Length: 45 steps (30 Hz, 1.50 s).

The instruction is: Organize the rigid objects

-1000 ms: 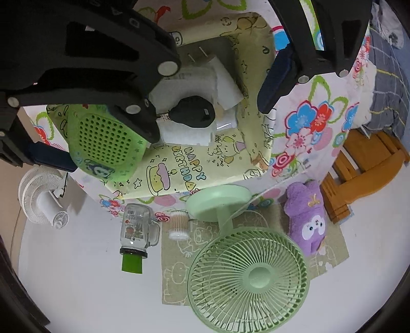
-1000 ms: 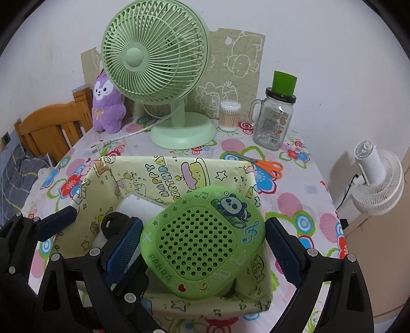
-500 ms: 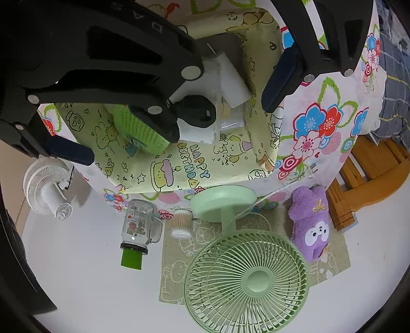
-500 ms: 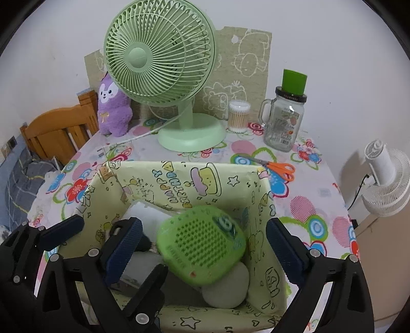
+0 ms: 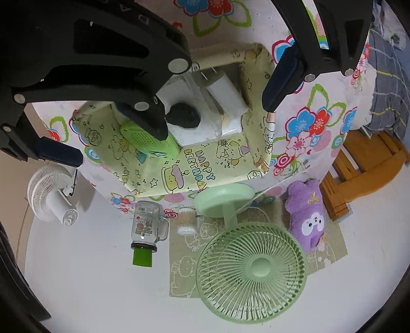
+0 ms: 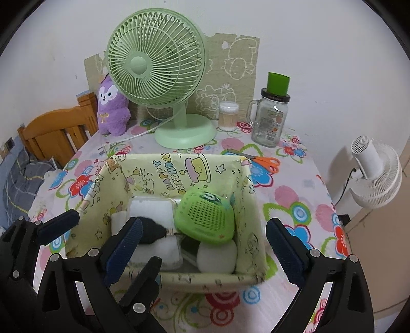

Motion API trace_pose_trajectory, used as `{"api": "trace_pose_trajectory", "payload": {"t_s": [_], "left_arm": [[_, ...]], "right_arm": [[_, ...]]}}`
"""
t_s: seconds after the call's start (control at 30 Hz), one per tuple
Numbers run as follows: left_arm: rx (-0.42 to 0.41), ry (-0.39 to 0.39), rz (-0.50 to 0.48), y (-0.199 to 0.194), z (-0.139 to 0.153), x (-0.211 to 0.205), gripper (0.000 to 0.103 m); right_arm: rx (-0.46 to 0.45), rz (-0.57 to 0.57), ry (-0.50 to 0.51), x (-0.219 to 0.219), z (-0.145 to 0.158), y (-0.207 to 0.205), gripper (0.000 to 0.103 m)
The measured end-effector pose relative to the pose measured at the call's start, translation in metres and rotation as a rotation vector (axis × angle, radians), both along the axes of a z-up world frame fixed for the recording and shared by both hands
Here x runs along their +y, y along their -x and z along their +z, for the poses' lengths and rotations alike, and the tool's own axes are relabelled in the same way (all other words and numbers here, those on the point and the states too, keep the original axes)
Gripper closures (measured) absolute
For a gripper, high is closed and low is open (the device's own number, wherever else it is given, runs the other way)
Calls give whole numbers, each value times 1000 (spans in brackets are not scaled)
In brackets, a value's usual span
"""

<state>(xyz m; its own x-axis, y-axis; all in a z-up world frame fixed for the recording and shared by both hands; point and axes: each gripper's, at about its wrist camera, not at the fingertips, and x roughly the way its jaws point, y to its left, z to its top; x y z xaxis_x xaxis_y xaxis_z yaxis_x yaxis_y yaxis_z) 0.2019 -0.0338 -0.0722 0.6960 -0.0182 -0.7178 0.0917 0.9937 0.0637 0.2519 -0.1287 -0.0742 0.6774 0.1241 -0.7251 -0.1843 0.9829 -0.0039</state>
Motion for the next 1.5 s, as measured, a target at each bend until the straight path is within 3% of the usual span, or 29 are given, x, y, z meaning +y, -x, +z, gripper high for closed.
{"api": "trace_pose_trajectory", "payload": {"t_s": [1.13,1.5], "left_arm": [[-103,16,73,98,54,10,7],[-168,-12,101,134,70,13,1]], "right_arm": [[-129,-59,-9,-35,62,118,5],[-167,-91,-9,-47,78,156,5]]}}
